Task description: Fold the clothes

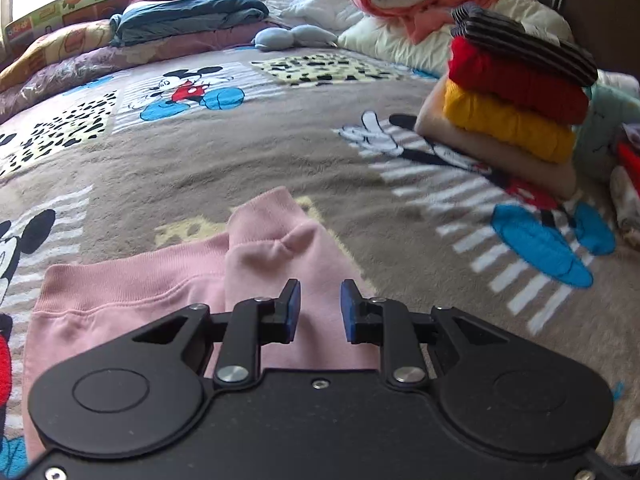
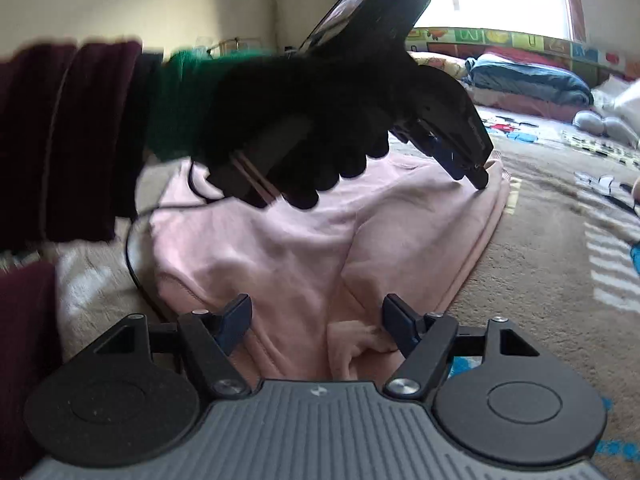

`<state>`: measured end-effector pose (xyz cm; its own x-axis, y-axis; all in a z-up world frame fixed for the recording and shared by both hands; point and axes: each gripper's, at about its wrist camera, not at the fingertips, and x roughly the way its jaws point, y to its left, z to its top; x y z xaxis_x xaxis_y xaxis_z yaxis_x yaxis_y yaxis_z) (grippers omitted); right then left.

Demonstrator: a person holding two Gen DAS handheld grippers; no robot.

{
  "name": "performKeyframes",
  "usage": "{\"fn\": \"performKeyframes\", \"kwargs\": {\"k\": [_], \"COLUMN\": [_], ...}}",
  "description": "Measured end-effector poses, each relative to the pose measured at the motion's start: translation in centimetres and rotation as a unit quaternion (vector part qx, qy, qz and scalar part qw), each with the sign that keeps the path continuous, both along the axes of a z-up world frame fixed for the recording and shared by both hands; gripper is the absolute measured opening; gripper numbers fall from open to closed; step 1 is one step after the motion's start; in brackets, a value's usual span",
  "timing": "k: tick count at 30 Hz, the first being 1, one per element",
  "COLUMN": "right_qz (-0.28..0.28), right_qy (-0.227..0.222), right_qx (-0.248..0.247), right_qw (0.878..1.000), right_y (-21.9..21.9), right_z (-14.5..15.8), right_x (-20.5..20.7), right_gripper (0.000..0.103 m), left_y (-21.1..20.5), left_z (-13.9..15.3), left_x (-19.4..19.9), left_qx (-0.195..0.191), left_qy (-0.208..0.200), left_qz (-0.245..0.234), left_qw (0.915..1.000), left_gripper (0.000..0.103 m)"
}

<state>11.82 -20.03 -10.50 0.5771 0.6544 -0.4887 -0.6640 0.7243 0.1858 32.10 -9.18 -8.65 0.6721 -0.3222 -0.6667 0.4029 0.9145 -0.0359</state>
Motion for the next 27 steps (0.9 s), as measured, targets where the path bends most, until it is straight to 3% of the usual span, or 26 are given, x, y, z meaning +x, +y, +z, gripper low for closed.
{"fn": "performKeyframes", "kwargs": {"k": [5,12,17,20,22,25,27], "right_qz": [0.008,0.036,0.037,0.036,0.035,0.031,0.026], "right_qy": [0.013,0.011,0.012,0.015,0.014,0.009,0.002], "right_qx": [0.015,-0.004,0.006,0.015,0.018,0.03,0.038], "right_qw": [1.0,0.999,0.999,0.999,0.999,0.999,0.999], "right_y": [-0.2,0.8,0.6,0.3,0.2,-0.3,-0.6], "right_z": [-0.3,-0.5,-0.6,-0.8,-0.7,-0.7,-0.6], "right_x": [0.4,-0.1,-0.3,-0.2,-0.2,-0.3,-0.5], "right_gripper": [0.073,0.074,0.074,0.074,0.074,0.073,0.072], "left_y": [-1.1,-1.3,-1.4,-1.0,-0.1,1.9,3.5], "left_z": [0.4,-1.7,-0.4,-1.4,-0.1,2.7,3.8], "left_x": [2.5,6.6,5.7,5.5,4.5,1.7,-0.7], "left_qx": [0.012,0.012,0.002,0.009,-0.009,-0.053,-0.064], "left_qy": [-0.016,0.036,0.026,0.042,0.034,0.005,-0.009], "left_qz": [0.012,0.03,0.028,0.023,0.028,0.037,0.045], "left_qw": [0.9997,0.9989,0.9993,0.9988,0.999,0.9979,0.9969], "left_gripper": [0.02,0.026,0.027,0.029,0.03,0.057,0.057]}}
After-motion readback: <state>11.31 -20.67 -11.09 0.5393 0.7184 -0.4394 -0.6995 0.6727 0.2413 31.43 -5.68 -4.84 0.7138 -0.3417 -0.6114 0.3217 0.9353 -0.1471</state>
